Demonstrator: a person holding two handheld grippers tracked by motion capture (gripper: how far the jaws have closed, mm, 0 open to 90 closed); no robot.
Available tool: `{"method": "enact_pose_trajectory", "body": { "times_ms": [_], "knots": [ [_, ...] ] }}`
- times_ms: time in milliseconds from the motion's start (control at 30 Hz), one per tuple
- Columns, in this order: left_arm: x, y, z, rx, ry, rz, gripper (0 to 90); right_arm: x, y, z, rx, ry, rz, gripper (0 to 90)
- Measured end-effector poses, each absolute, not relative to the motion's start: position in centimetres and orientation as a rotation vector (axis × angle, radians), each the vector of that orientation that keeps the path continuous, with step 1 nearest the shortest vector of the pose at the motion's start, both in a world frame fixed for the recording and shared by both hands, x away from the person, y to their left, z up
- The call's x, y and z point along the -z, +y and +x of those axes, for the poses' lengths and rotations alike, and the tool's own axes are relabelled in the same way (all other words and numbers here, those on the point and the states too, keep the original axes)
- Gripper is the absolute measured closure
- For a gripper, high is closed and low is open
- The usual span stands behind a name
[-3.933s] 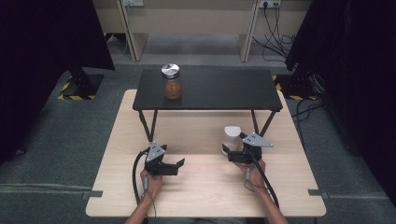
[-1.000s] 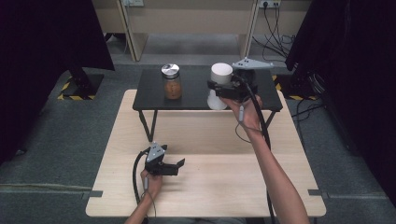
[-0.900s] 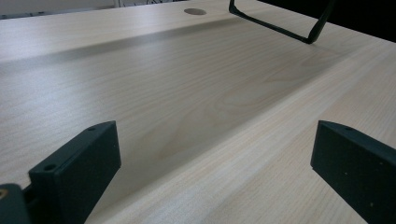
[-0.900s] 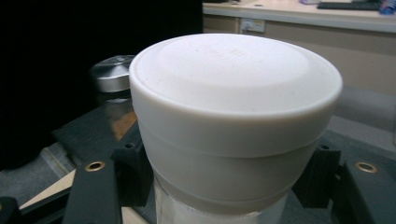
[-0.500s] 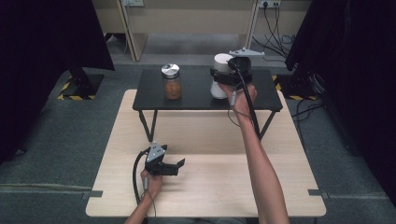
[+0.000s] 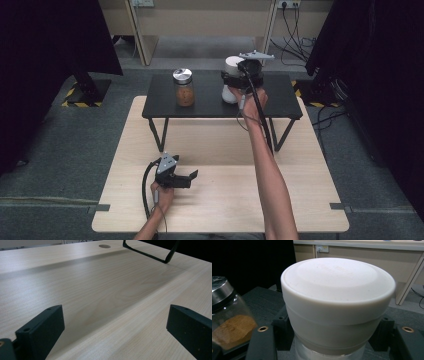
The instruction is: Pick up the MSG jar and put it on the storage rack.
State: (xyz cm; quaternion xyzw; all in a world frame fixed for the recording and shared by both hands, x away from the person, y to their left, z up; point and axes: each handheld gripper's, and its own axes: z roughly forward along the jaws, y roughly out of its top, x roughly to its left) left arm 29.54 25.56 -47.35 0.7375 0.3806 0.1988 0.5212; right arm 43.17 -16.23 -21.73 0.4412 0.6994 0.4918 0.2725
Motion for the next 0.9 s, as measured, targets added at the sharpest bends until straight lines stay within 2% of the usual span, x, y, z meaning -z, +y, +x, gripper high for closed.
{"method": "enact_pose_trajectory", "body": {
  "times_ms": [400, 500, 600, 633, 900],
  "knots": [
    [47.3, 25.5, 29.5, -0.484, 0.909, 1.774, 0.7, 22.2, -15.4, 43.0, -1.295, 1.866, 1.15, 34.2],
    [47.3, 25.5, 29.5, -0.483, 0.911, 1.773, 0.7, 22.0, -15.5, 42.8, -1.3, 1.851, 1.158, 25.1],
    [47.3, 25.5, 29.5, -0.483, 0.91, 1.775, 0.7, 21.8, -15.6, 42.9, -1.289, 1.879, 1.136, 8.0],
    [47.3, 25.5, 29.5, -0.483, 0.91, 1.775, 0.7, 21.7, -15.5, 42.9, -1.276, 1.887, 1.136, 5.1],
    [47.3, 25.4, 29.5, -0.484, 0.909, 1.776, 0.7, 22.1, -18.0, 41.4, -1.366, 1.934, 1.061, 0.3]
  ]
}}
